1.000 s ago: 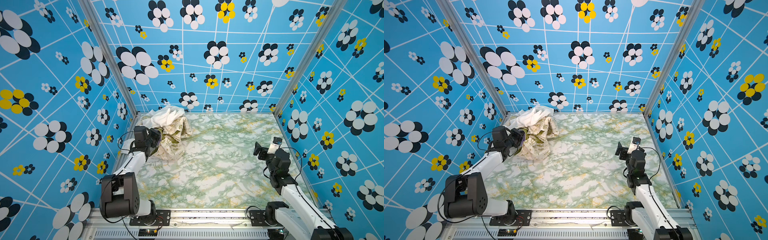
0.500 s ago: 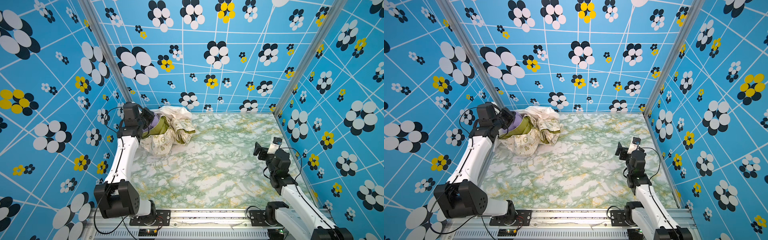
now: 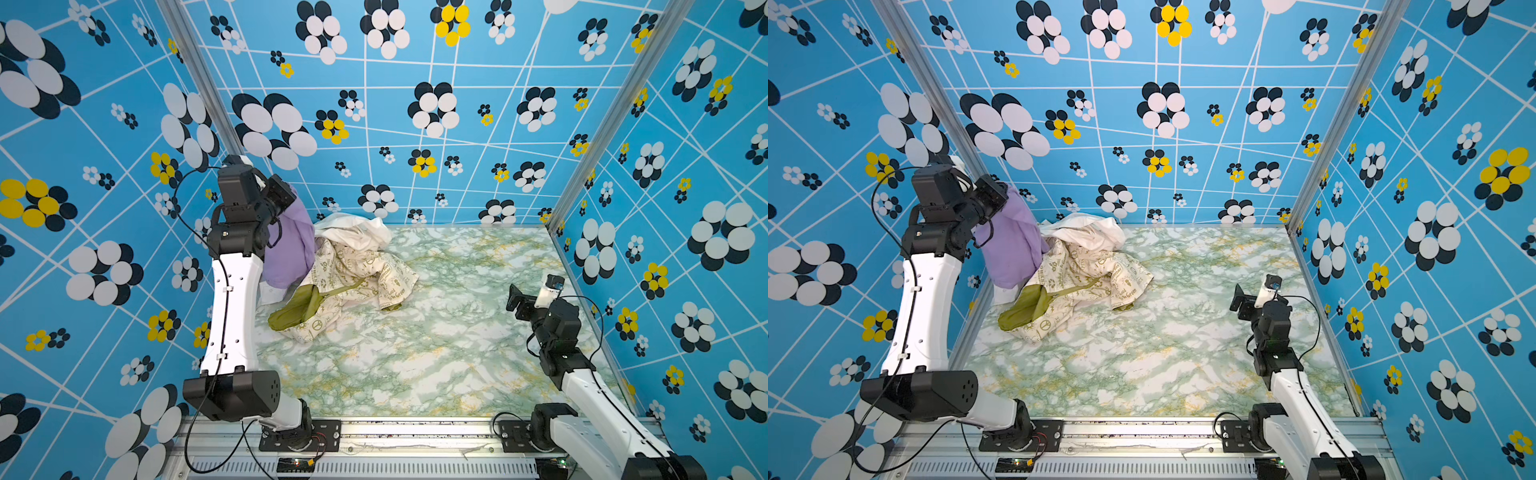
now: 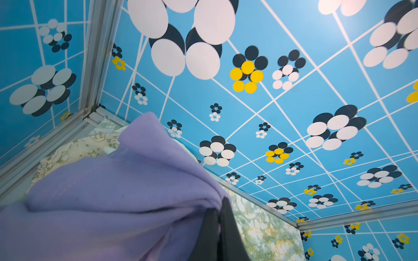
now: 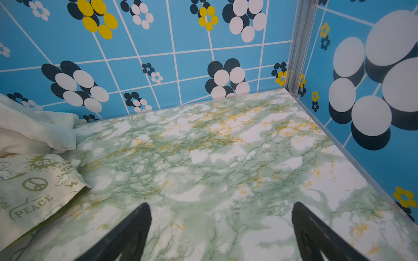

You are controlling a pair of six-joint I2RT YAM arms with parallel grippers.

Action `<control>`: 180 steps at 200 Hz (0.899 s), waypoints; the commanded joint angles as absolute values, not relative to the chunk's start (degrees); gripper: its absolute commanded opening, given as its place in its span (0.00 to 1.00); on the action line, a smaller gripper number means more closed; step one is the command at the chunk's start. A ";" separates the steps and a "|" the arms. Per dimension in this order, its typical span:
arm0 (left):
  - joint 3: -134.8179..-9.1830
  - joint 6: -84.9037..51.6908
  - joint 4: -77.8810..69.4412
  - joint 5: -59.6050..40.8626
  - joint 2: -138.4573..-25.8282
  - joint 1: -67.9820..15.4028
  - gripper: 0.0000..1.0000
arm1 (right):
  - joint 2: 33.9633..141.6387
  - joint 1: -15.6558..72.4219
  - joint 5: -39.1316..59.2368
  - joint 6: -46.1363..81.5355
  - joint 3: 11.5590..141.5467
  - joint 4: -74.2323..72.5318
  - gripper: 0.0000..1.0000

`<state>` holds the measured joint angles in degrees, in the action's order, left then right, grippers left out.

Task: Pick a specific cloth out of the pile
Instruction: 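Lift the purple cloth with the left gripper, pulling it out of the pile, then carry the purple cloth with the left gripper while the right gripper reaches toward it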

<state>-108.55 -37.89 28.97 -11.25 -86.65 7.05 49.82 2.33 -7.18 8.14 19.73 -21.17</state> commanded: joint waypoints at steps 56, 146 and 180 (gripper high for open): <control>-130.10 -35.79 25.81 -21.05 -92.55 -3.24 0.00 | 48.67 2.11 -3.91 9.76 22.60 -18.97 0.99; -147.58 -37.24 21.77 -23.16 -108.84 -25.13 0.00 | 45.12 2.11 -2.46 10.71 30.01 -13.80 0.99; -148.27 -35.77 21.97 -22.73 -117.45 -32.63 0.00 | 41.86 2.11 -5.08 10.13 31.21 -11.03 0.99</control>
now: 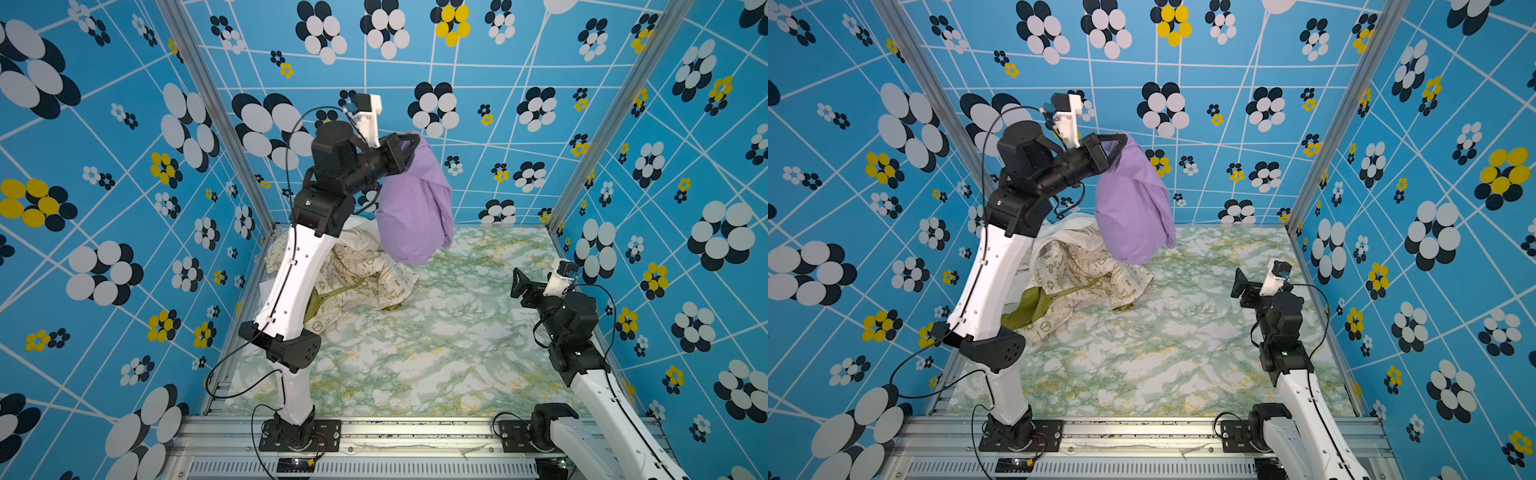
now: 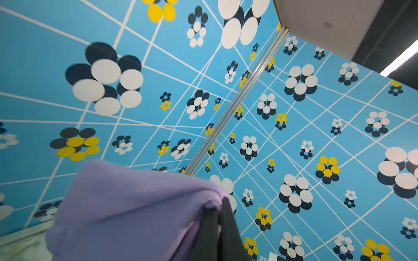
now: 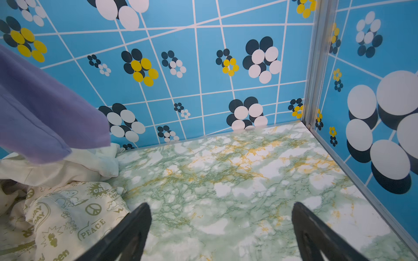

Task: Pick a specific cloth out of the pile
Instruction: 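Carry the purple cloth with the left gripper while the right gripper reaches toward it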

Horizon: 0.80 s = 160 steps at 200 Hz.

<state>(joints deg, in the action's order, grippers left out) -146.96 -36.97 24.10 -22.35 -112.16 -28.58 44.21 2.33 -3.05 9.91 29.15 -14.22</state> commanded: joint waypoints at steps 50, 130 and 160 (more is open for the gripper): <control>-148.27 -27.88 28.82 -19.43 -130.03 -41.30 0.38 | 38.92 2.11 -8.82 9.60 32.12 -6.09 0.99; -110.21 -15.41 27.09 -4.39 -105.64 -42.21 0.99 | 44.16 2.11 -1.98 9.97 34.99 -1.89 0.99; -82.21 -19.65 11.74 -0.79 -86.01 -40.88 0.99 | 50.94 2.20 4.39 11.05 38.88 0.95 0.97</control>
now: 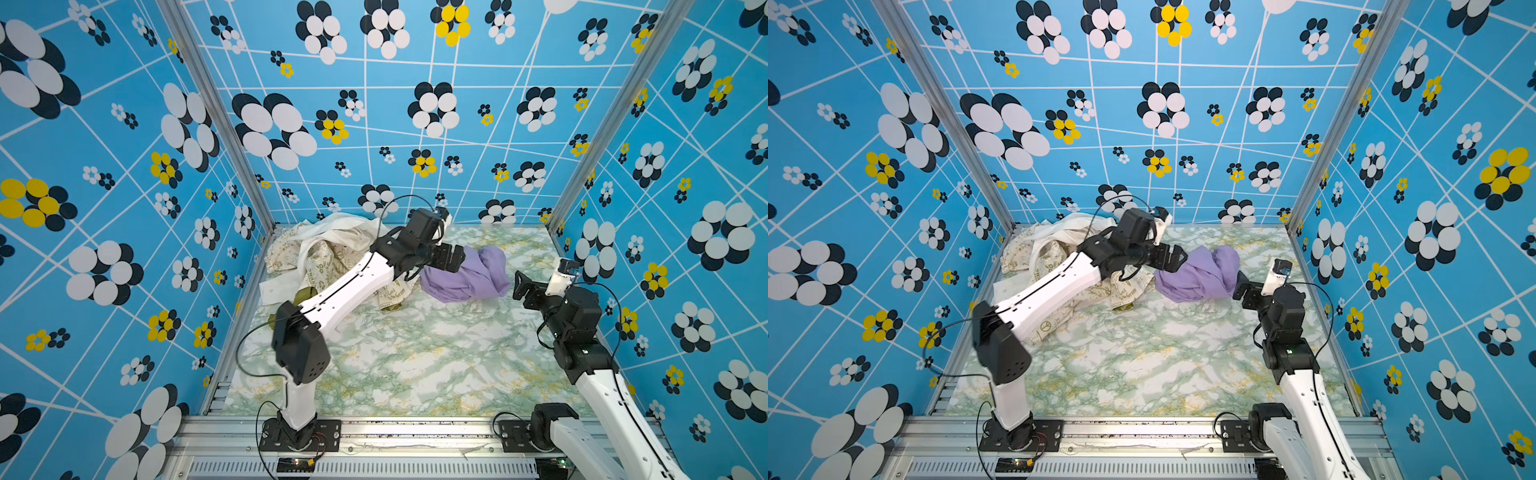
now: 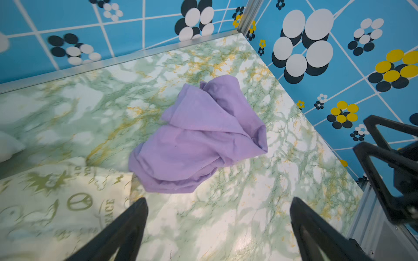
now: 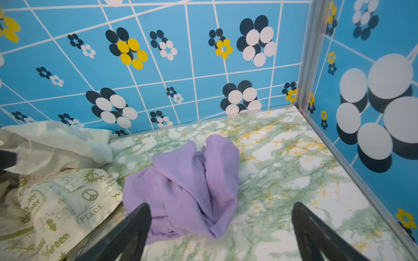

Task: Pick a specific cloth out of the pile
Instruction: 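Carry the purple cloth with the left gripper while the right gripper reaches toward it, then grasp the purple cloth with the right gripper and release it from the left gripper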

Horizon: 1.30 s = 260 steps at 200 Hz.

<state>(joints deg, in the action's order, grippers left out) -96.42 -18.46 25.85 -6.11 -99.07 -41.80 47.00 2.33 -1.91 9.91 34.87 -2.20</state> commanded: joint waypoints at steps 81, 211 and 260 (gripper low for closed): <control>-50.67 -24.64 11.03 5.54 -61.21 -42.17 0.99 | 73.56 17.14 -2.38 1.72 56.29 12.51 0.89; -39.28 -22.90 -5.37 8.76 -54.55 -42.16 0.99 | 106.43 29.60 -13.08 -2.68 78.29 25.57 0.84; -37.53 -23.88 -2.64 8.69 -50.55 -42.16 0.99 | 112.80 29.57 -13.80 -1.37 81.65 25.64 0.54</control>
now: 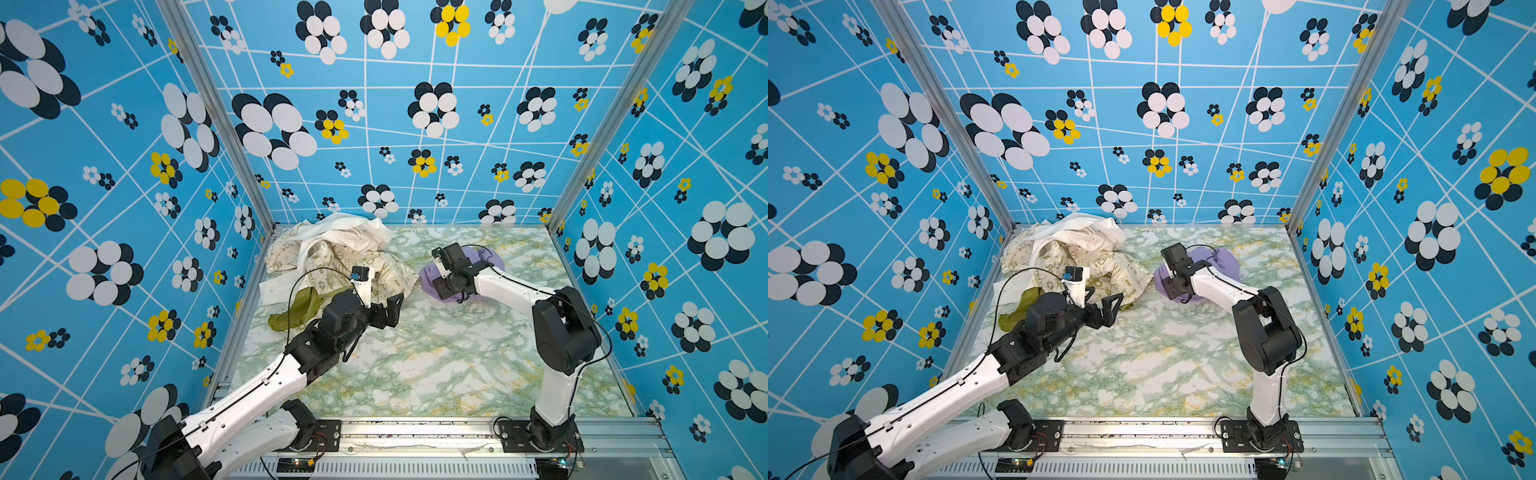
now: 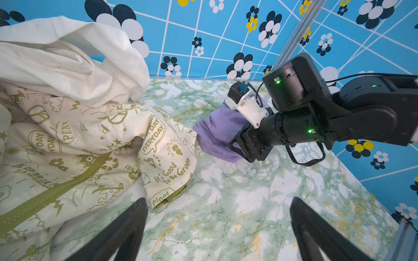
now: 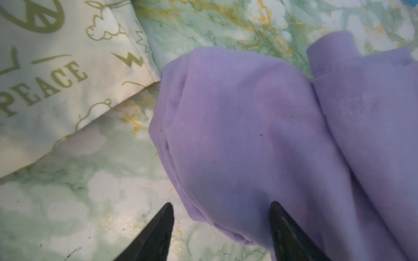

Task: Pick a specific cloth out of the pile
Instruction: 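Grasp the purple cloth with the right gripper and release it from the left gripper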

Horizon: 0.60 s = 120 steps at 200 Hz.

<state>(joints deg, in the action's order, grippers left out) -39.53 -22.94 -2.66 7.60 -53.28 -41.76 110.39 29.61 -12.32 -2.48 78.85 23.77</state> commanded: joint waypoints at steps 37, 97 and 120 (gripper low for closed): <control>-35.62 -24.49 -1.66 9.92 -47.26 -42.15 0.99 | 113.27 29.47 -14.73 -0.61 82.45 25.27 0.28; -35.38 -24.44 -2.11 9.95 -46.91 -42.10 0.99 | 104.50 24.37 -17.39 -0.61 83.68 22.98 0.00; -35.77 -24.19 -2.28 9.93 -47.45 -42.10 0.99 | 101.44 19.69 -17.52 -1.40 87.53 22.54 0.00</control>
<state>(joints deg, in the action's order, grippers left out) -35.88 -24.40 -1.74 9.08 -47.13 -41.76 106.72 24.29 -15.16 -0.89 82.06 23.81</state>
